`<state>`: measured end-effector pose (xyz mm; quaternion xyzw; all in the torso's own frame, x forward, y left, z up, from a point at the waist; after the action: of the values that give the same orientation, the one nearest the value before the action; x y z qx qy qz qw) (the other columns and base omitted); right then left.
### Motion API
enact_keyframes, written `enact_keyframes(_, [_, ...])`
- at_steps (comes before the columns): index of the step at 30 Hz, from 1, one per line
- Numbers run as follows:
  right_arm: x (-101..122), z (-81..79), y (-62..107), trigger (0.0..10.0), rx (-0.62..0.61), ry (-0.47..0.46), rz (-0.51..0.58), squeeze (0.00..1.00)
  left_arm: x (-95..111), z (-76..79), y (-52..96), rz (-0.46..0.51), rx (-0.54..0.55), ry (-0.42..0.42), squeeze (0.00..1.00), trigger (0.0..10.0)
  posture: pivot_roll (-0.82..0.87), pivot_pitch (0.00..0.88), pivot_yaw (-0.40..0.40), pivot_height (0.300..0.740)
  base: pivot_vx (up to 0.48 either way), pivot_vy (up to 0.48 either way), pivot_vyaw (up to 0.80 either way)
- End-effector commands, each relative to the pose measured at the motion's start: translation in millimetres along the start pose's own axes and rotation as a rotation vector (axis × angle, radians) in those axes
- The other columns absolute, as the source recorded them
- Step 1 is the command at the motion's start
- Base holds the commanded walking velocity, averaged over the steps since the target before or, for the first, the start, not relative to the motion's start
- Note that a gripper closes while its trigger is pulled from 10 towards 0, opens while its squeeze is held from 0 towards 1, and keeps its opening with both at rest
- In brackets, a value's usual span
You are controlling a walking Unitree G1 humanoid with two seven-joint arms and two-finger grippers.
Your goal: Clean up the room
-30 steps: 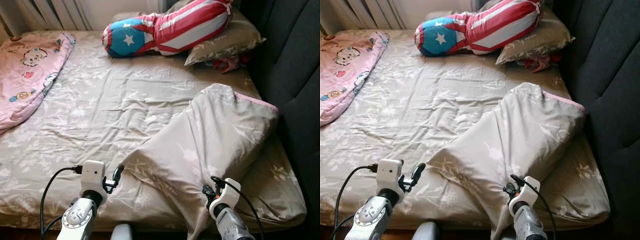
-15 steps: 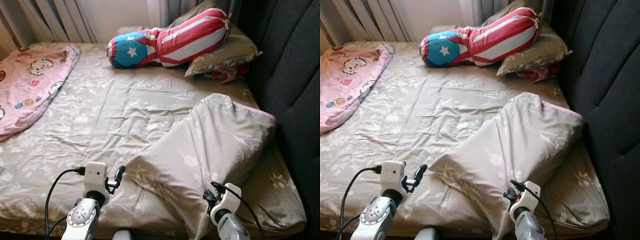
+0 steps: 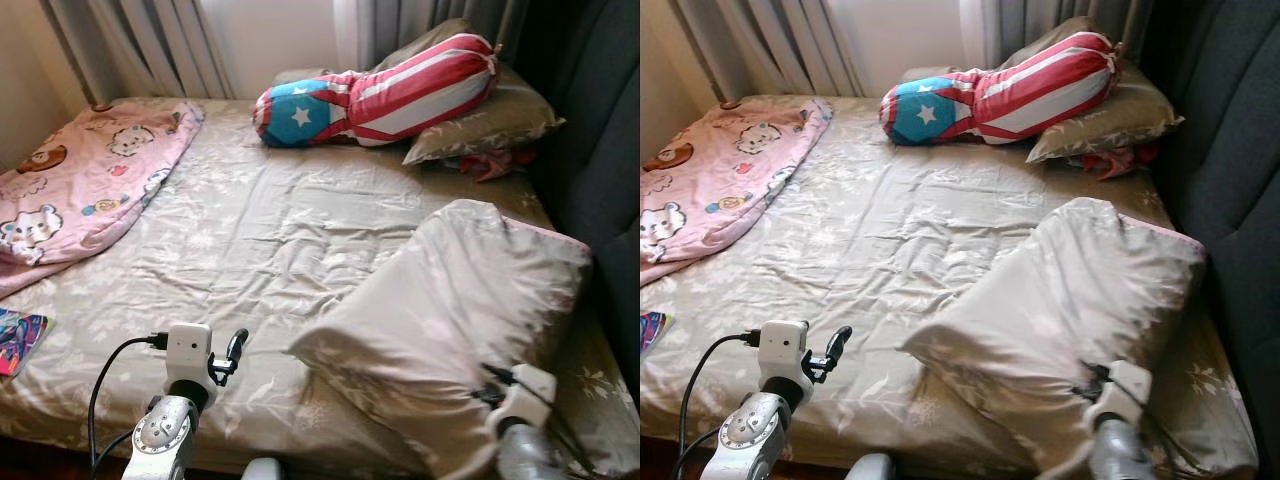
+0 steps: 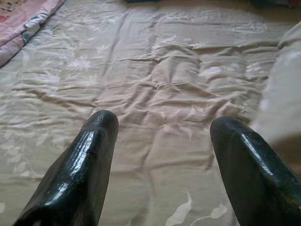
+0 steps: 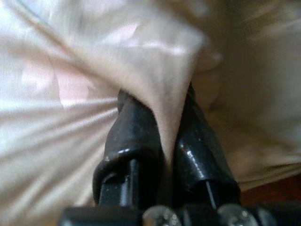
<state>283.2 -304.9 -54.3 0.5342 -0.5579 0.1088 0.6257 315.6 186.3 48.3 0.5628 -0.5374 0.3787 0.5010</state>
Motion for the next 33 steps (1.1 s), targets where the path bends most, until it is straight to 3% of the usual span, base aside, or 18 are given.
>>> enact_keyframes(1, [70, 41.7, -0.8, 10.0, -0.133, -0.027, 0.225, 0.0, -4, -2.8, 0.5, -0.013, 0.003, -0.007, 0.0, 10.0, 0.03, 0.015, 0.025, 0.657, 0.0, 0.0, 0.0])
enact_keyframes(2, [70, 41.7, -0.8, 10.0, -0.133, -0.027, 0.225, 0.0, -4, -2.8, 0.5, -0.013, 0.003, -0.007, 0.0, 10.0, 0.03, 0.015, 0.025, 0.657, 0.0, 0.0, 0.0])
enact_keyframes(4, [109, 71.6, 5.3, 10.0, -0.223, -0.016, 0.331, 0.0, -5, -2.2, -0.1, -0.013, -0.001, -0.008, 0.0, 10.0, 0.03, 0.02, 0.034, 0.657, 0.0, 0.0, 0.0])
enact_keyframes(6, [109, 71.6, 5.3, 10.0, -0.223, -0.016, 0.331, 0.0, -5, -2.2, -0.1, -0.013, -0.001, -0.008, 0.0, 10.0, 0.03, 0.02, 0.034, 0.657, 0.0, 0.0, 0.0])
enact_keyframes(10, [166, 118.1, 23.7, 10.0, -0.368, 0.02, 0.467, 0.0, -4, -3.3, -1.1, -0.01, -0.009, -0.014, 0.0, 10.0, 0.02, 0.031, 0.046, 0.657, 0.0, 0.0, 0.0])
enact_keyframes(19, [180, 131.8, 33.0, 10.0, -0.444, 0.064, 0.514, 0.0, -3, -4.0, 0.4, -0.009, -0.01, -0.018, 0.0, 10.0, 0.02, 0.041, 0.056, 0.657, 0.0, 0.0, 0.0])
enact_keyframes(24, [172, 119.4, 26.2, 10.0, -0.387, 0.086, 0.484, 0.0, -4, -1.9, 0.4, -0.013, -0.015, -0.017, 0.0, 10.0, 0.02, 0.041, 0.056, 0.657, 0.0, 0.0, 0.0])
enact_keyframes(25, [171, 118.3, 25.8, 10.0, -0.383, 0.088, 0.483, 0.82, -4, -1.9, 0.3, -0.012, -0.015, -0.017, 0.0, 10.0, 0.02, 0.041, 0.056, 0.657, 0.0, 0.0, 0.0])
enact_keyframes(26, [171, 116.6, 25.8, 10.0, -0.377, 0.083, 0.49, 1.0, -4, -1.7, 0.4, -0.013, -0.016, -0.016, 0.0, 10.0, 0.02, 0.043, 0.057, 0.657, 0.0, 0.0, 0.0])
enact_keyframes(29, [173, 107.1, 24.7, 10.0, -0.34, 0.097, 0.513, 1.0, -6, -1.4, 0.5, -0.015, -0.016, -0.014, 0.0, 10.0, 0.02, 0.042, 0.056, 0.657, 0.0, 0.0, 0.0])
enact_keyframes(30, [173, 96.1, 22.5, 10.0, -0.29, 0.121, 0.522, 0.7, -7, -1.5, 0.3, -0.019, -0.015, -0.011, 0.0, 10.0, 0.02, 0.042, 0.056, 0.657, 0.0, 0.0, 0.0])
enact_keyframes(31, [173, 92.4, 21.8, 10.0, -0.274, 0.127, 0.524, 0.09, -7, -1.5, 0.2, -0.019, -0.015, -0.01, 0.0, 10.0, 0.02, 0.041, 0.055, 0.657, 0.0, 0.0, 0.0])
enact_keyframes(32, [173, 88.0, 20.9, 10.0, -0.253, 0.129, 0.525, 0.09, -7, -1.4, 0.1, -0.02, -0.015, -0.01, 0.0, 10.0, 0.02, 0.041, 0.055, 0.657, 0.0, 0.0, 0.0])
enact_keyframes(33, [171, 77.7, 18.9, 10.0, -0.206, 0.141, 0.526, 0.0, -8, -1.1, -0.2, -0.022, -0.016, -0.008, 0.0, 10.0, 0.02, 0.04, 0.054, 0.657, 0.0, 0.0, 0.0])
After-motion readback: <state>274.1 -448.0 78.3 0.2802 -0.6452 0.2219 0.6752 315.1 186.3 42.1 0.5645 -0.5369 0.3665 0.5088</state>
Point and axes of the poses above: a point about 5 cm out from each wrist's last joint towards the gripper, its own y axis pointing back from the gripper into the wrist, its own x axis along the axis of the wrist's last joint, z = x × y, the point moved 6 cm from there along -y, pointing out of the wrist towards the gripper, and after that the axes turned 10 degrees about -y, right-handed, at the moved point
